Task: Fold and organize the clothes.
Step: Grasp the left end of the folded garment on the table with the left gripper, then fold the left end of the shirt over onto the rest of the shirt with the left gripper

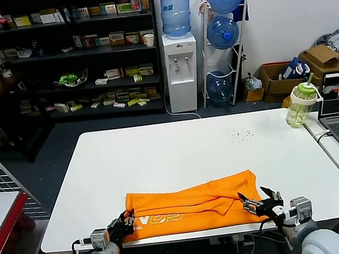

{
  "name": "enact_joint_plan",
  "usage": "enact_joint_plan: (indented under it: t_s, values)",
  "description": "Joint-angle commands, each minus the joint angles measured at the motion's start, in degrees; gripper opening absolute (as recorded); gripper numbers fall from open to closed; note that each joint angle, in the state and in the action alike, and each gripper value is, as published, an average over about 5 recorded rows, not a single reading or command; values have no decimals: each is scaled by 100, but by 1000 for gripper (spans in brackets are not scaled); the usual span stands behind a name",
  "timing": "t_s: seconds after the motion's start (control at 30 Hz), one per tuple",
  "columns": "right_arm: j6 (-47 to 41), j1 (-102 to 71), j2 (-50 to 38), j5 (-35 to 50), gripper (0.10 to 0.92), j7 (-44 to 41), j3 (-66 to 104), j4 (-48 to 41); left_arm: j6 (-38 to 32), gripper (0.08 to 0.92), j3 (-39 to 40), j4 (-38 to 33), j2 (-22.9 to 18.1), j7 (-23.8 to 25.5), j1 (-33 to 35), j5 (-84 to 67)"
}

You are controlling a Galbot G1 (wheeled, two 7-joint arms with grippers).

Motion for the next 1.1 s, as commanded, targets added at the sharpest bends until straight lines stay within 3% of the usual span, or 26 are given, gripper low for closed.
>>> enact_joint_plan:
  t_s: [0.03, 0.23, 0.37, 0.83, 1.1]
  values:
    - [14, -3, 8, -13, 823, 10, 4, 4, -2, 246, 16, -8, -42, -28, -6, -45]
    - [54, 29, 43, -36, 823, 16, -6, -5, 81, 112, -39, -235, 84, -134, -45, -153]
    - [81, 118, 84, -47, 823, 40, -45, -18, 156, 112, -203, -464, 413, -225, -30, -280]
    - [180, 530, 235, -82, 823, 118, -400, -143, 149, 112, -1899, -66, 2233, -55, 741, -890]
    - [261, 655, 282, -99, 823, 101, -509, -190, 119, 112, -2104, 714, 3208, 44, 789, -1158]
